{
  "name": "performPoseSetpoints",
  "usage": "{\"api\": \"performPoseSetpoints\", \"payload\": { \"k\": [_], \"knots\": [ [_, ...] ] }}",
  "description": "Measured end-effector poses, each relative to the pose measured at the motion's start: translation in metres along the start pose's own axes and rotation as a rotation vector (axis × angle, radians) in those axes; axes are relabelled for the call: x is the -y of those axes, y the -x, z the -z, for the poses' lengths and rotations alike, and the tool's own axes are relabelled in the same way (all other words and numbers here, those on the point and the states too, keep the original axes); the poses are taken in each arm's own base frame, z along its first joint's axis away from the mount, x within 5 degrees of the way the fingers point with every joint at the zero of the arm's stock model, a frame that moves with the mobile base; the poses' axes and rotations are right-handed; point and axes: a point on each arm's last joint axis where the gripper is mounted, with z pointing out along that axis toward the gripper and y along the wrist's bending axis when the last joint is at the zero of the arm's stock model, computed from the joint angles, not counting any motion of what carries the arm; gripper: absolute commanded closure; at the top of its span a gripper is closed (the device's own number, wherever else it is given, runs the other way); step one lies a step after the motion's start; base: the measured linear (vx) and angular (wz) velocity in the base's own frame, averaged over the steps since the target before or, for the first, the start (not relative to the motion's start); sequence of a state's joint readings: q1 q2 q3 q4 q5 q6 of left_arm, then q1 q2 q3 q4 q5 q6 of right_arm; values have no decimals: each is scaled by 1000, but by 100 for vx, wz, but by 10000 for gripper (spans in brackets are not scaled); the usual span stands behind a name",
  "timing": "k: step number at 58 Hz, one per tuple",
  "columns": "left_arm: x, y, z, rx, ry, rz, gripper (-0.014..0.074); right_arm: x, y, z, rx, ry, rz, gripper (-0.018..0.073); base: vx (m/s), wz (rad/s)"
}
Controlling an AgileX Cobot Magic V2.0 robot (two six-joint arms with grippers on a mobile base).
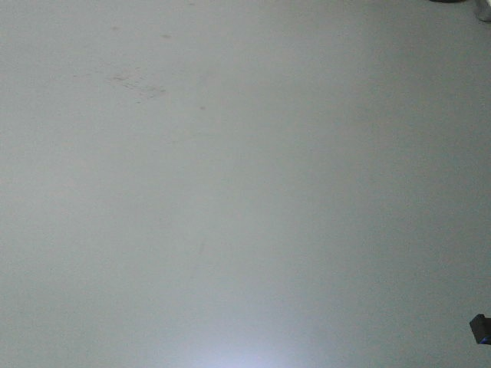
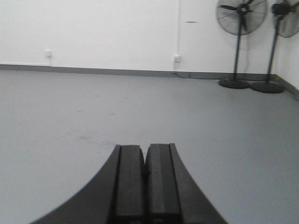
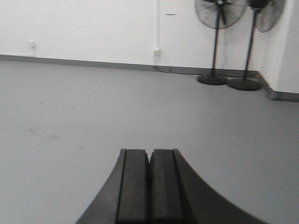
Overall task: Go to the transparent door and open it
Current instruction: 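Drive the base forward across the grey floor, turning toward the door, then drive up to the white-framed glass sliding door on the wooden platform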
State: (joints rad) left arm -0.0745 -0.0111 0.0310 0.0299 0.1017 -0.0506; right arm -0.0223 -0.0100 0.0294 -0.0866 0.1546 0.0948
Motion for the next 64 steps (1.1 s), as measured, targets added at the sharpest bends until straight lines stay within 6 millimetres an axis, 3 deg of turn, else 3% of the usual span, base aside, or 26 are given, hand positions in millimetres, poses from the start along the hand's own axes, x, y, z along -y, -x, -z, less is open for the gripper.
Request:
{"api": "performPoseSetpoints", "payload": {
  "k": [64],
  "knots": [
    [0, 0, 0, 0, 0, 0, 603, 0, 0, 0, 0, 0, 0, 565, 55, 59]
  ]
}}
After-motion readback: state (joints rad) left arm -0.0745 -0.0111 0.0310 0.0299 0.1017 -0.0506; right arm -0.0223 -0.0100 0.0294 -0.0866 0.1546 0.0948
